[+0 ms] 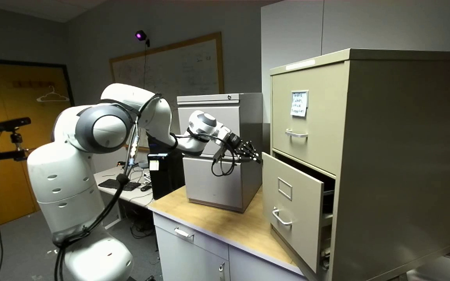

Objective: Close the bottom drawer

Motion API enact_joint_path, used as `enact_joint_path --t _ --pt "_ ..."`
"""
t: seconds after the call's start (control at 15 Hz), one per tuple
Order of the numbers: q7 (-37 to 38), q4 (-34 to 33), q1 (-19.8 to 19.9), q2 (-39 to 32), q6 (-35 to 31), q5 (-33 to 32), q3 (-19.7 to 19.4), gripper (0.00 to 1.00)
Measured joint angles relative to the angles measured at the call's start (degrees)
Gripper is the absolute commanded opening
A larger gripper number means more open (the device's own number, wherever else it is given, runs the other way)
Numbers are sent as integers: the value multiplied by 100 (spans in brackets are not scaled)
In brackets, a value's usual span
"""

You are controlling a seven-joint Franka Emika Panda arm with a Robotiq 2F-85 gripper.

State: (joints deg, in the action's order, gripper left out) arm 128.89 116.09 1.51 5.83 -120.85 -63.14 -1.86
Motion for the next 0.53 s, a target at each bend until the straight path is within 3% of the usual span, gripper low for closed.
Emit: enact_joint_path --t 0.33,0.53 --pt "182 87 -34 -197 -1347 -276 15 0" --pt "188 600 -33 -314 -2396 202 7 0"
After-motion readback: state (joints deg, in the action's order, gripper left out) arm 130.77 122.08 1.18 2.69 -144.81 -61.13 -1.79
